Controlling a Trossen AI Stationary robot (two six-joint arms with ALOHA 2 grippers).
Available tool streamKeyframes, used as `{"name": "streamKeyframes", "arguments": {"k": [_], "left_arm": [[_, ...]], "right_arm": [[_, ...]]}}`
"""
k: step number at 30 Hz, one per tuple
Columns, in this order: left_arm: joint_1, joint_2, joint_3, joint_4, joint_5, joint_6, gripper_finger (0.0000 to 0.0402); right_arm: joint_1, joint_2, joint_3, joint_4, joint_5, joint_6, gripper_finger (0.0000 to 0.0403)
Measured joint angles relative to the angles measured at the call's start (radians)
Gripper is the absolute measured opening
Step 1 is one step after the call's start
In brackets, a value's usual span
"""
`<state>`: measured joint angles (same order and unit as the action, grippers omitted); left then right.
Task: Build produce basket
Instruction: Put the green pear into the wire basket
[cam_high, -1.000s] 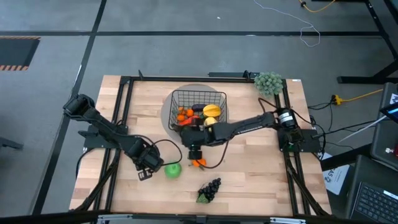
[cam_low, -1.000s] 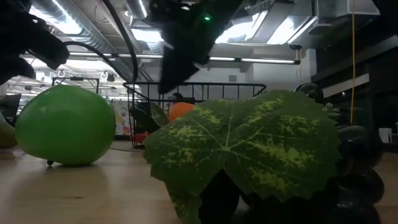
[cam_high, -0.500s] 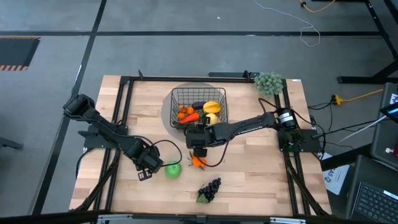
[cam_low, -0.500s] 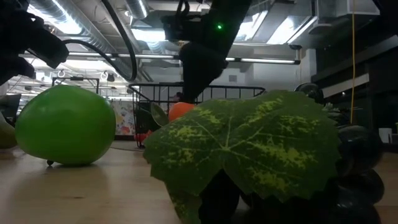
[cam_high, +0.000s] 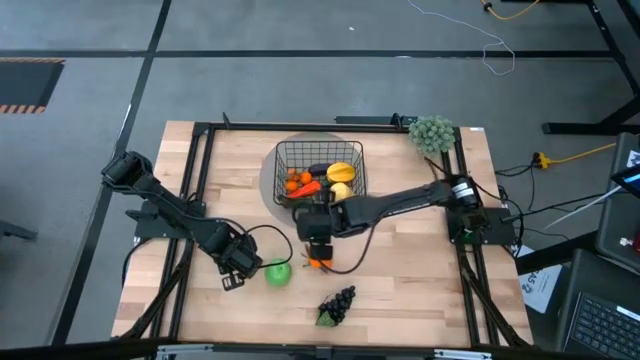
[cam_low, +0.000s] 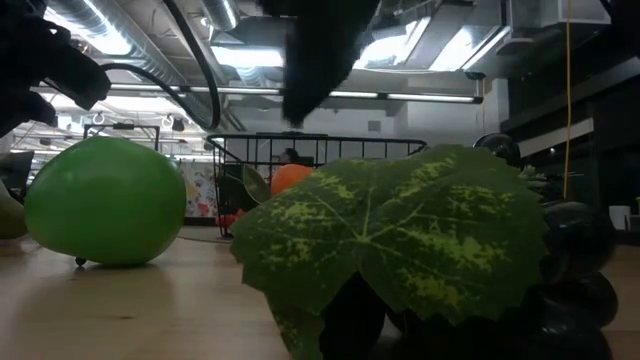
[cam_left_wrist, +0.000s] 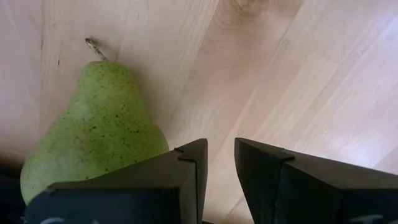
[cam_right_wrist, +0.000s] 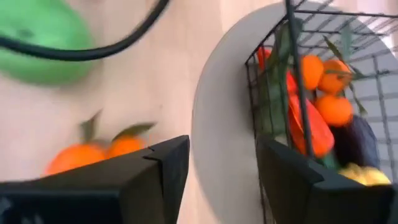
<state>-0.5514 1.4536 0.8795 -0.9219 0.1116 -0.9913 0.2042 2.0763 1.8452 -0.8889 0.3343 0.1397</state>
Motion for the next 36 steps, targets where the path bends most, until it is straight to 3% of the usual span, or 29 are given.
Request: {"name": "streamKeyframes", "arguments": {"k": [6,13,18,23,29,36], "left_arm": [[0.000,0.000,0.000,0.000,-0.047,0.000,0.0069],[0.000,0.000,0.000,0.001,-0.076,0.000,0.0069],[0.000,0.000,0.000,0.001,-0.082,0.000,0.0069],[0.007,0.000,0.001,-0.001,-0.069,0.045,0.0069],[0.049,0.000,0.046,-0.010,-0.145,0.215,0.0069],[0.113,0.000,0.038,-0.007,-0.173,0.210,0.0069]], "right_arm": [[0.051,-0.002,0.202,-0.335,-0.115,0.110,0.0174],[0.132,-0.002,0.245,-0.532,-0.258,0.157,0.0174],[0.183,0.001,0.206,-0.561,-0.207,0.201,0.0174],[0.217,0.001,0.188,-0.678,-0.249,0.282,0.0174],[0.240,-0.010,0.187,-0.682,-0.288,0.332,0.0174],[0.259,-0.025,0.187,-0.682,-0.291,0.329,0.0174]]}}
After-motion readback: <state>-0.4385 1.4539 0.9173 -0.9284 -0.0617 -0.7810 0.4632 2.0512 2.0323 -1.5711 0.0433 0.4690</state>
